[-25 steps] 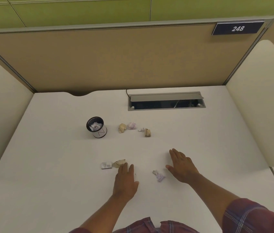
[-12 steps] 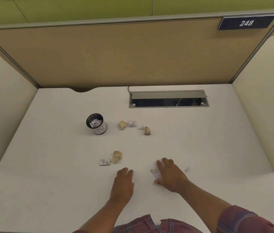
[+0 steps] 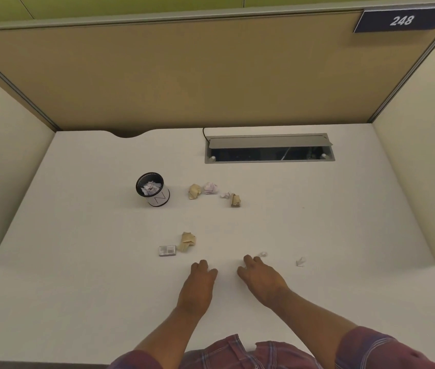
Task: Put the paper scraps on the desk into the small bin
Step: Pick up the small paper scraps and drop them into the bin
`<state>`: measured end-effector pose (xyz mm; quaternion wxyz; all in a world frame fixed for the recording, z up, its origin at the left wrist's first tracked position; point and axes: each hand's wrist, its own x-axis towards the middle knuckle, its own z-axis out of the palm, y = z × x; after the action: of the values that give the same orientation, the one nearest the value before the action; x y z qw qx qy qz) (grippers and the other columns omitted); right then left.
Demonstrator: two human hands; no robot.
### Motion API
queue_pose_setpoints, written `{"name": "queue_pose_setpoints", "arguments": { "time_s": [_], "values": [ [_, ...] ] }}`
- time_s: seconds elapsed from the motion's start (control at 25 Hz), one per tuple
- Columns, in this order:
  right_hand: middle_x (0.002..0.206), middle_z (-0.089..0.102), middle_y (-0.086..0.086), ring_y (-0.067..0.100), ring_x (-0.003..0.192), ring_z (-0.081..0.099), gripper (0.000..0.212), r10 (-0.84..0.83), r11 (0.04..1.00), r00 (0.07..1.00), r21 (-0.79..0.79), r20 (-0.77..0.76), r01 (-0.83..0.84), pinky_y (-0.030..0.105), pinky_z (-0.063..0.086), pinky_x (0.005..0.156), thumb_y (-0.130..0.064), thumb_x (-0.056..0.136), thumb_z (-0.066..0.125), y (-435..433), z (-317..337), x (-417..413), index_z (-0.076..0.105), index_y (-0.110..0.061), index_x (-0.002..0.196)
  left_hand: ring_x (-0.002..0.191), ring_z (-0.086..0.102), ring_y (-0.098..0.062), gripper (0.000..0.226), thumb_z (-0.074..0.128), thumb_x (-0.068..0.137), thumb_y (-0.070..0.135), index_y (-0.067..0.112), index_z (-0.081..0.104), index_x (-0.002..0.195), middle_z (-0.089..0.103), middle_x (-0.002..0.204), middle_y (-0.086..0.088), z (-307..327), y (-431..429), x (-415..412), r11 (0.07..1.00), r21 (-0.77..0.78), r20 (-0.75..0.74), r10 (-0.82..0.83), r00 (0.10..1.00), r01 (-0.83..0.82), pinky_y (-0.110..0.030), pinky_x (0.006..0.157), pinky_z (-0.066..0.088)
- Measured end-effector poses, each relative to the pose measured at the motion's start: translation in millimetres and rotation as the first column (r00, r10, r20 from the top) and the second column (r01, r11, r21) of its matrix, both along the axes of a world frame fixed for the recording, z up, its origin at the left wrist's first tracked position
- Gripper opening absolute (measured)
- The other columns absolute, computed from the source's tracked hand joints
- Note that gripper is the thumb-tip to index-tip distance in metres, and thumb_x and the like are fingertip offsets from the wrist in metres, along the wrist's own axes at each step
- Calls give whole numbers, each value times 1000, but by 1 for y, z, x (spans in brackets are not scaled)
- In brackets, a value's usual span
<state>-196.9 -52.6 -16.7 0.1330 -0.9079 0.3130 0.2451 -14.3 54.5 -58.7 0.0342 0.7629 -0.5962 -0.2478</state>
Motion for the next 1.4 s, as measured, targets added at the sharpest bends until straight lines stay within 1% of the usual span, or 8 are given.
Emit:
{"name": "queue_pose_setpoints", "arguments": {
  "time_s": [0.16, 0.28, 0.4, 0.52, 0.72, 0.84, 1.12, 1.4],
  "values": [
    [113, 44, 12, 31, 93, 53, 28, -71, 991, 994, 106, -85, 80, 39, 44, 64, 9, 83, 52, 2, -7, 2, 54, -7, 105, 87, 51, -16, 23, 68, 80, -2, 14, 69, 97, 58, 93, -3, -14, 7, 12, 1000, -9, -33, 10, 999, -11, -38, 63, 59],
    [95, 49, 12, 25, 85, 47, 11, -152, 970, 975, 166, -162, 179, 36, 49, 76, -9, 88, 48, -1, -11, 2, 56, -5, 94, 97, 51, -16, 29, 52, 91, 0, 15, 72, 107, 62, 102, -6, -16, 7, 22, 1000, -20, -91, 19, 996, -21, -33, 85, 53],
    [94, 53, 0, 8, 72, 43, 15, -290, 948, 955, 154, 67, 277, 19, 39, 66, -11, 90, 53, -8, -11, 11, 64, -22, 94, 105, 61, -17, 27, 52, 98, 11, 17, 73, 114, 66, 109, -4, -14, 5, 36, 994, -45, -145, 95, 985, -103, -11, 84, 36],
    [95, 62, -1, 15, 84, 58, 22, -396, 912, 908, 174, 140, 371, 23, 43, 80, -12, 88, 57, -12, -9, 25, 70, -21, 102, 95, 56, -6, 22, 58, 97, 15, 19, 76, 108, 66, 103, 3, -12, 12, 56, 986, -78, -152, 135, 979, -148, -1, 73, 32],
    [89, 74, 0, 9, 76, 63, 16, -622, 772, 745, 346, 240, 534, 8, 41, 64, -10, 78, 68, -6, 3, 75, 76, -16, 90, 95, 56, -5, 20, 62, 93, 15, 22, 77, 104, 60, 98, 10, -12, 28, 103, 961, -74, -202, 248, 948, -267, -15, 83, 43],
    [81, 70, -5, 10, 72, 66, 13, -679, 722, 671, 438, 298, 536, 13, 48, 66, -12, 77, 72, -8, 18, 121, 76, -15, 89, 97, 60, -10, 21, 62, 91, 11, 20, 77, 104, 66, 102, 3, -9, 34, 133, 952, -91, -193, 272, 943, -293, -23, 88, 48],
    [91, 76, 2, 9, 76, 63, 15, -672, 741, 576, 438, 466, 509, 1, 37, 62, -8, 80, 72, -40, 49, 243, 77, -11, 94, 92, 64, -14, 24, 63, 87, 7, 19, 77, 102, 68, 97, 1, 10, 22, 204, 927, -139, -218, 315, 924, -349, -25, 84, 53],
    [99, 70, 11, 22, 86, 64, 21, -558, 822, 629, 256, 542, 509, 27, 48, 71, -7, 83, 64, -94, 68, 340, 76, -11, 99, 89, 66, -17, 22, 64, 85, 2, 15, 78, 97, 72, 94, -5, 17, 9, 257, 903, -188, -251, 336, 908, -386, -28, 82, 54]
  ]
}}
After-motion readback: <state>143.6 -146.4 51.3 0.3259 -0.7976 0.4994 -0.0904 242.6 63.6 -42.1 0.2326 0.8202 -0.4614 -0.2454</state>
